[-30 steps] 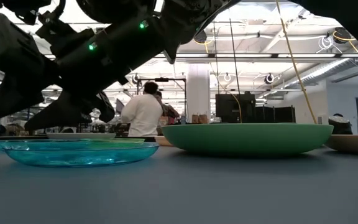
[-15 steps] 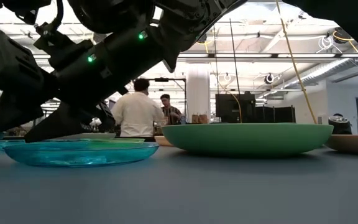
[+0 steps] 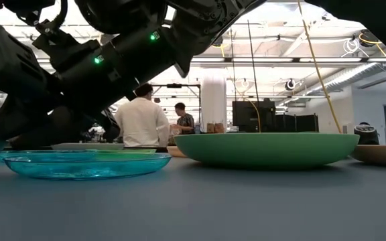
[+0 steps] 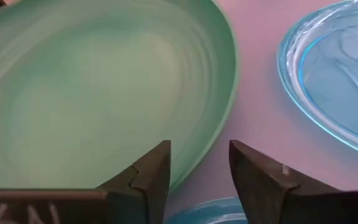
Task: Stack plastic plates
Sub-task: Stack the dark green plate on top of the green plate
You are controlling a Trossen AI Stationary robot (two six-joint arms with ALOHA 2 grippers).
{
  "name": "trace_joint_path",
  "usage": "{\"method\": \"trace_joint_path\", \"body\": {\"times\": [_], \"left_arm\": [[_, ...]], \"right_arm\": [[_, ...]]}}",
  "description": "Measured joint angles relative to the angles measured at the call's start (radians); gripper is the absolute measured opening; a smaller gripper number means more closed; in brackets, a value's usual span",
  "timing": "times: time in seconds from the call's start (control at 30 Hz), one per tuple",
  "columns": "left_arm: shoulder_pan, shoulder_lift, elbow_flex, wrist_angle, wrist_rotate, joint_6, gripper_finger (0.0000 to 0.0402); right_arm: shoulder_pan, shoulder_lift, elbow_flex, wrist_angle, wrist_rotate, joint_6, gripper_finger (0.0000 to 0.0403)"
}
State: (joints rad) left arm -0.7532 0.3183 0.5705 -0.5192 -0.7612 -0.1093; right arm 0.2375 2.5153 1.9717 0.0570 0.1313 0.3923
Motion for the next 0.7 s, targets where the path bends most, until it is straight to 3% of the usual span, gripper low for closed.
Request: {"method": "trace_joint_path", "body": {"times": [0.27,0.57,0.7], "left_arm": [[0.000,0.000,0.000,0.000,0.000,0.000,0.0088],[0.000,0.000,0.000,0.000,0.000,0.000,0.0088],[0.000,0.000,0.000,0.000,0.000,0.000,0.0088]], "right_arm": [[-0.002,0.000,0.000,0.044,-0.003,0.012,0.0112],[-0.002,0.000,0.000,0.050,-0.001,0.052,0.0011],[-0.001,0.000,-0.001,0.080,-0.003,0.055,0.0007]]}}
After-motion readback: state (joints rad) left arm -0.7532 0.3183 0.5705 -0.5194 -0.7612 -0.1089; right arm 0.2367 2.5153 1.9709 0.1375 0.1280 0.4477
